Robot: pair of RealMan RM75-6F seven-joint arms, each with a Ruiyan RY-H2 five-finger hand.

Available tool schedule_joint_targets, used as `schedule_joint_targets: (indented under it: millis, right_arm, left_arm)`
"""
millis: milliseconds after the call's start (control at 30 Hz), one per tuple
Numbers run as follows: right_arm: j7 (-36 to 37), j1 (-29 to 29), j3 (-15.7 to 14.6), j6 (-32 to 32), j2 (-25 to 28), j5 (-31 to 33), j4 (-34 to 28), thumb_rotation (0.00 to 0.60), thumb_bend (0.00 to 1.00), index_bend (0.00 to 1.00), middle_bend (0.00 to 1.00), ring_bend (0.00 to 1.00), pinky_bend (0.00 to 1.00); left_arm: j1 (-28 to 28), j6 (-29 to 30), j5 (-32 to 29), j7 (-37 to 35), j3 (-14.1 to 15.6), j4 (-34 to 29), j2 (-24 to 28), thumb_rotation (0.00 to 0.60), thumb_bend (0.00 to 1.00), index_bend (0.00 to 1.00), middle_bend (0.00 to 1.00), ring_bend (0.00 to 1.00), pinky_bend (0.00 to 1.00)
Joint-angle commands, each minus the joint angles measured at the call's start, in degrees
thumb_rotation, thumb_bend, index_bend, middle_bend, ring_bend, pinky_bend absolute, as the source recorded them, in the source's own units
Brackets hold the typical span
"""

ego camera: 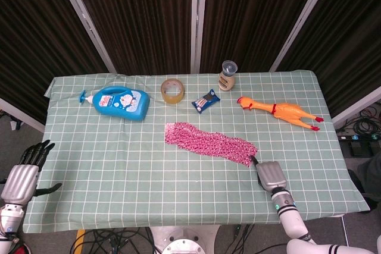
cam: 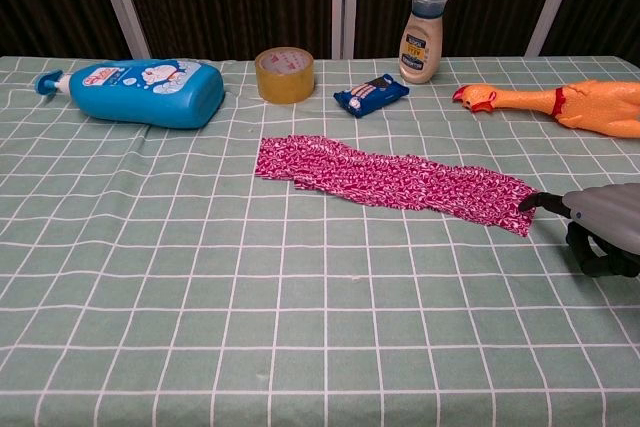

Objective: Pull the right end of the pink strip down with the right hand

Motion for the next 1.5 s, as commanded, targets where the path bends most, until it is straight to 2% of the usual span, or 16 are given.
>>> schedule_joint_targets:
  millis: [33, 400, 1300, 1400, 1500]
  right_arm:
    - [0.26, 0.08, -0.23, -0.39, 0.21, 0.17, -0.09, 0.600, 1.00, 0.15, 0.88, 0.80, 0.74]
    - [0.58, 0.23, -1.82, -0.22, 0.71, -2.06, -2.58, 0.600, 1.00, 0.25, 0.88, 0.80, 0.74]
    - [-4.87, -0.51, -8.45, 2.46, -0.43, -12.33, -10.82, 0.600, 1.00, 0.29, 0.88, 0.80, 0.74]
    - [-4.80, -0.89, -8.49, 3.24, -0.21, -13.20, -11.26, 0.600, 1.00, 0.29, 0.88, 0.80, 0.74]
    - [-3.39, -1.48, -7.09, 5.21, 0.25, -14.20, -10.94, 0.600, 1.00, 0.29, 0.88, 0.80, 0.74]
  left_arm:
    - [0.05, 0.06, -0.04, 0.01, -0.01, 0.00, 0.02, 0.600, 0.09, 0.03, 0.02, 0.00, 0.08]
    - [0.12, 0.05, -0.27, -0.25, -0.12, 0.05, 0.06, 0.600, 0.09, 0.03, 0.02, 0.00, 0.08]
    - [0.83, 1.29, -0.61, -2.13, -0.58, 0.55, 0.81, 0.600, 0.09, 0.03, 0.02, 0.00, 0.08]
    - [0.94, 1.40, -0.70, -2.35, -0.63, 0.60, 0.90, 0.600, 0.09, 0.03, 0.02, 0.00, 0.08]
    - [1.03, 1.47, -0.73, -2.61, -0.64, 0.78, 0.89, 0.600, 0.09, 0.03, 0.02, 0.00, 0.08]
